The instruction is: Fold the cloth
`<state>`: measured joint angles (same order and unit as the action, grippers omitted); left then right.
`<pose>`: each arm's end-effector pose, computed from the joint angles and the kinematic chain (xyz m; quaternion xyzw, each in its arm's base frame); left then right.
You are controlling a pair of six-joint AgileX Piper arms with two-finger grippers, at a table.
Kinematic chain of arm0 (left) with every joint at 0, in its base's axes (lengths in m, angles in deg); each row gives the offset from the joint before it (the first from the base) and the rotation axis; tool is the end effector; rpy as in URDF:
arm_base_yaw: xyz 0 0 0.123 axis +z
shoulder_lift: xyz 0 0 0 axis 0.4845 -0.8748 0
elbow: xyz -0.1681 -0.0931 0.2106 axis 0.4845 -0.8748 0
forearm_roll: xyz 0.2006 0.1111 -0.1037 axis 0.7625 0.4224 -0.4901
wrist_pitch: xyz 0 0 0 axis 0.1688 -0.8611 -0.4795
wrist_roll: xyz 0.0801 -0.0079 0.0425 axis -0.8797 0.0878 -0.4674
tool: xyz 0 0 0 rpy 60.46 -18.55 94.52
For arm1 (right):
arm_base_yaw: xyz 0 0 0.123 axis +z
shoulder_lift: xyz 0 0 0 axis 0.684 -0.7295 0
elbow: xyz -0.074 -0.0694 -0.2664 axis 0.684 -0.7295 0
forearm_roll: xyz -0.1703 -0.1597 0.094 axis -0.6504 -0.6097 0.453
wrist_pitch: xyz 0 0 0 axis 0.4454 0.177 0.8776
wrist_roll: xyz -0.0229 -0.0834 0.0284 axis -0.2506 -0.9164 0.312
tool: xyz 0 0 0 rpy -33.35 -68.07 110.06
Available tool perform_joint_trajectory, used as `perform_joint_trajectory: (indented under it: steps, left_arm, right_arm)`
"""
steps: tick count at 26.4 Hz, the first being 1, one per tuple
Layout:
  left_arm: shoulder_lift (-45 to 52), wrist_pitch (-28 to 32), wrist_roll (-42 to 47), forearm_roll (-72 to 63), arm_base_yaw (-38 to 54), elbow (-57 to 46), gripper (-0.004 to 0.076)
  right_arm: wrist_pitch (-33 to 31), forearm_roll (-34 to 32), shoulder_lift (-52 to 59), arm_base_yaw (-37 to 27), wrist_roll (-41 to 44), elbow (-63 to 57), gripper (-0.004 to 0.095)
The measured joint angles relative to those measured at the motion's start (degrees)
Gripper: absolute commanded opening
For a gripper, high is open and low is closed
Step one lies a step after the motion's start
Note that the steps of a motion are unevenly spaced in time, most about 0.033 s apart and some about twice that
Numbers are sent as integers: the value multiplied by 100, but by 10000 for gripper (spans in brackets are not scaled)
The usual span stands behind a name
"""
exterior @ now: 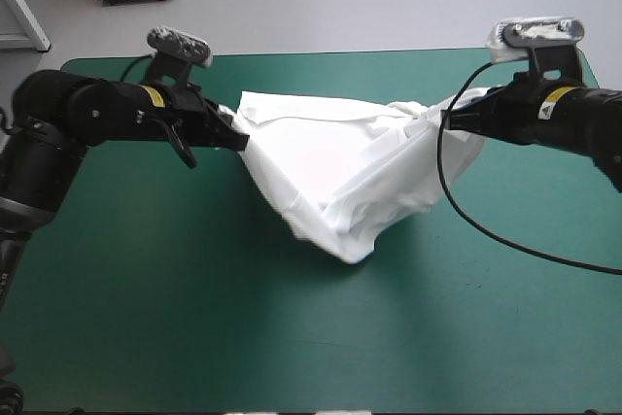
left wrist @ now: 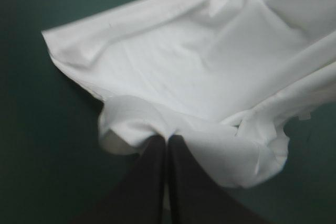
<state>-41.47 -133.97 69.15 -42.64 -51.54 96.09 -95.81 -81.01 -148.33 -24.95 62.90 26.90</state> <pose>0.2528 -0.1196 0.4743 0.2510 0.8774 -0.1272 0.3887 0.2133 0.0685 0.5024 -0.0787 0.8787 0.0968 0.4607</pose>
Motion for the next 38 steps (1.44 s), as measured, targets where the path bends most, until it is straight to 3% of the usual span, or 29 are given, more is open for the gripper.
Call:
perform_joint_trajectory:
  steps: [7, 13, 25, 30, 33, 38]
  left_arm:
    - [17, -116, -311, 181, 0, 1712, -9]
    - [55, -55, -618, 181, 0, 2888, -9]
    - [118, 1709, -1391, -513, 0, 4385, -9]
    - [150, 2154, -1510, -652, 0, 4638, -9]
    - [5, 2014, -1377, -404, 0, 4677, -9]
    - [-1331, 731, -546, 926, 0, 4615, -9]
  right_arm:
    - [-242, -115, 0, 0, -433, 1340, -19]
    - [202, -115, 15, 0, -720, 2343, -19]
    - [1681, 79, -437, 0, -1386, 4544, -16]
    - [1965, 298, -734, 0, -1420, 5269, -16]
    - [1549, 112, -961, 0, -1169, 5299, -17]
    - [113, -971, -2094, 0, -258, 4875, -19]
